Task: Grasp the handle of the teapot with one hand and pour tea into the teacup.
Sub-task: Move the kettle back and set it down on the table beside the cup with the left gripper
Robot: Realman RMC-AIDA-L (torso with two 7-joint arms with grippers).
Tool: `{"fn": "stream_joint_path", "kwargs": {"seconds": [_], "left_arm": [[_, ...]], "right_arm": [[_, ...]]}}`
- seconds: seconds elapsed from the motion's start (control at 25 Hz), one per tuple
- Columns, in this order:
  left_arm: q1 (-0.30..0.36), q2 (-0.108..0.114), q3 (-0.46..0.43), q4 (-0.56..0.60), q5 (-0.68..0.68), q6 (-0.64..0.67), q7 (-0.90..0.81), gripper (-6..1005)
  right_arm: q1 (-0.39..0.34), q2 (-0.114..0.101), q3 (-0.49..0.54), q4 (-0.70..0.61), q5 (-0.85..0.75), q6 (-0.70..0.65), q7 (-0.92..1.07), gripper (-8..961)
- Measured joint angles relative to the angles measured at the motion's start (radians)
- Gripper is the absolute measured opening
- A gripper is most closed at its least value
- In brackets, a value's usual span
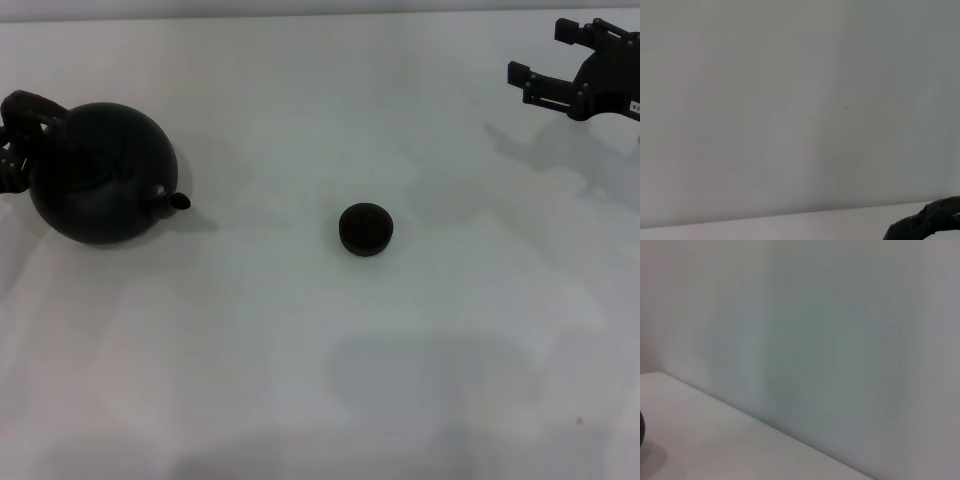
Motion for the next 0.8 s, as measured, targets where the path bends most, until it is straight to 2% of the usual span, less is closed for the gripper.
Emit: {"fn": "stream_joint_path", "kwargs": {"seconds": [0.24, 0.36, 0.8], "left_arm": [[-0.003, 0.005, 0.0, -0.006, 0.011, -0.009, -0.035, 115], [-0.003, 0.006, 0.0, -0.006, 0.014, -0.009, -0.044, 165], [-0.009, 0.006, 0.0, -0.006, 0.041, -0.01, -0.054, 233]], "right_arm": [[-0.001, 0.0, 0.0, 0.0, 0.0, 0.002, 0.001, 870], [-0.002, 0.0, 0.0, 0.0, 0.0, 0.002, 0.001, 870], [-0.004, 0.0, 0.0, 0.0, 0.0, 0.004, 0.0, 870]]}}
